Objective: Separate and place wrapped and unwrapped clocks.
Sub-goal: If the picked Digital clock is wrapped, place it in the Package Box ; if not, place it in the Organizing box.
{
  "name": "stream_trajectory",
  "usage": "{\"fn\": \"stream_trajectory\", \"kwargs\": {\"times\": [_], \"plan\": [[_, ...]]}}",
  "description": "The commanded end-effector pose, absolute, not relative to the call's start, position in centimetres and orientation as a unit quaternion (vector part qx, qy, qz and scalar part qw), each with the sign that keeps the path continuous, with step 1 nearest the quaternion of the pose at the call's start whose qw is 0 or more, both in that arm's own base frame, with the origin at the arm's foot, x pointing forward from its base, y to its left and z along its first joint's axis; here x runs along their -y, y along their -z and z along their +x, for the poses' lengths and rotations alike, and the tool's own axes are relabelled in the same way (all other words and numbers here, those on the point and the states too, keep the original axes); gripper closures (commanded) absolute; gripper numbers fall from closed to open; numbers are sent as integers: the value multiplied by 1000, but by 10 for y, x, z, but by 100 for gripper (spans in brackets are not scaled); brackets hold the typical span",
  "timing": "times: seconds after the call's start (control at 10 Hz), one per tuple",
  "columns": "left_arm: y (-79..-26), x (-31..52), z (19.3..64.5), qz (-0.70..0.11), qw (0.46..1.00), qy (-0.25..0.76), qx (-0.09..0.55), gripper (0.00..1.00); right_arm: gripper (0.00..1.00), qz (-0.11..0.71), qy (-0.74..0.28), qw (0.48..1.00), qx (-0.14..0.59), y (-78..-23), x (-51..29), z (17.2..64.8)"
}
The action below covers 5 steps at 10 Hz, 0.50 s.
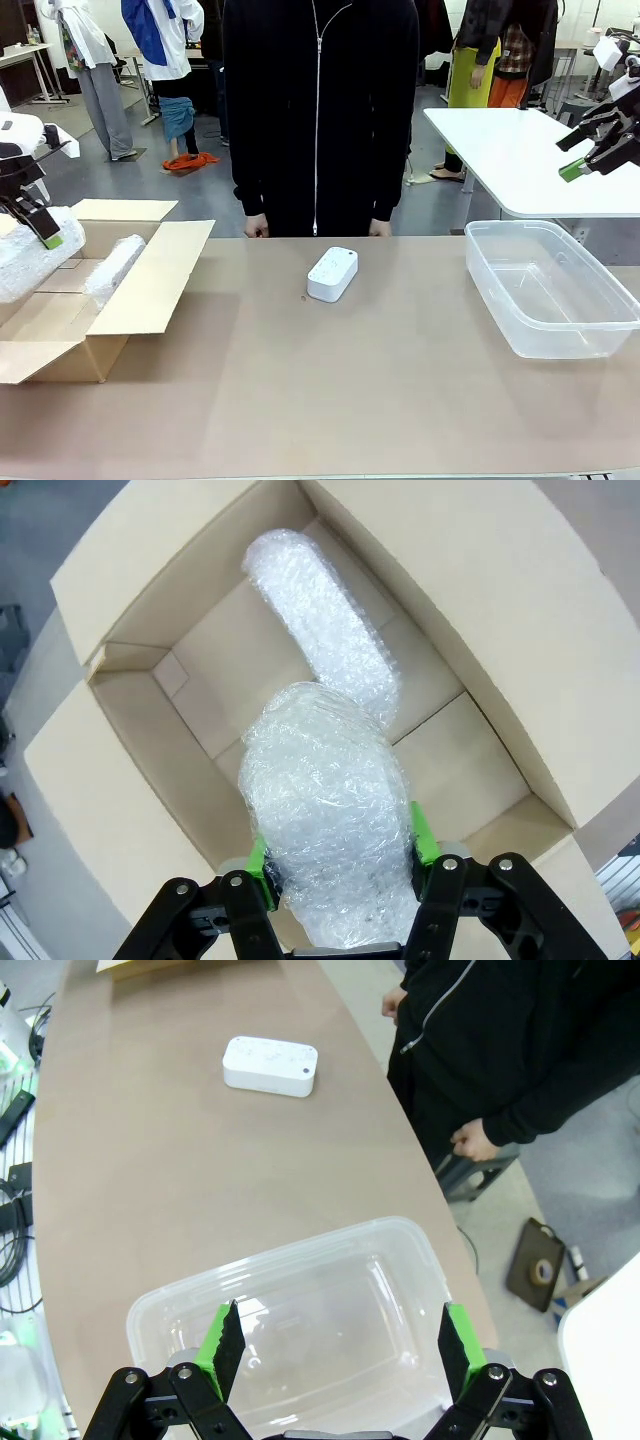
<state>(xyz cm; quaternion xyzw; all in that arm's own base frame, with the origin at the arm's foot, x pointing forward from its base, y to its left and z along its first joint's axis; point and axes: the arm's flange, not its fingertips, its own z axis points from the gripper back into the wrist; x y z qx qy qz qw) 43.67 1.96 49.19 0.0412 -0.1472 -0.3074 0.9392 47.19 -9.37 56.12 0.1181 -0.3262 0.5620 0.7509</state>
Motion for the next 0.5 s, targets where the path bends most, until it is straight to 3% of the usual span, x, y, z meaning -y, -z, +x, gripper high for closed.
{"fn": "stream_trajectory", "kwargs": {"times": [0.0, 0.4], "plan": [[-498, -31, 437, 62, 955, 256, 136, 44, 0, 125, -563, 747, 331, -560, 92, 472], [-491, -48, 447, 47, 978, 158, 131, 44, 0, 125, -563, 747, 331, -560, 92, 472]]}}
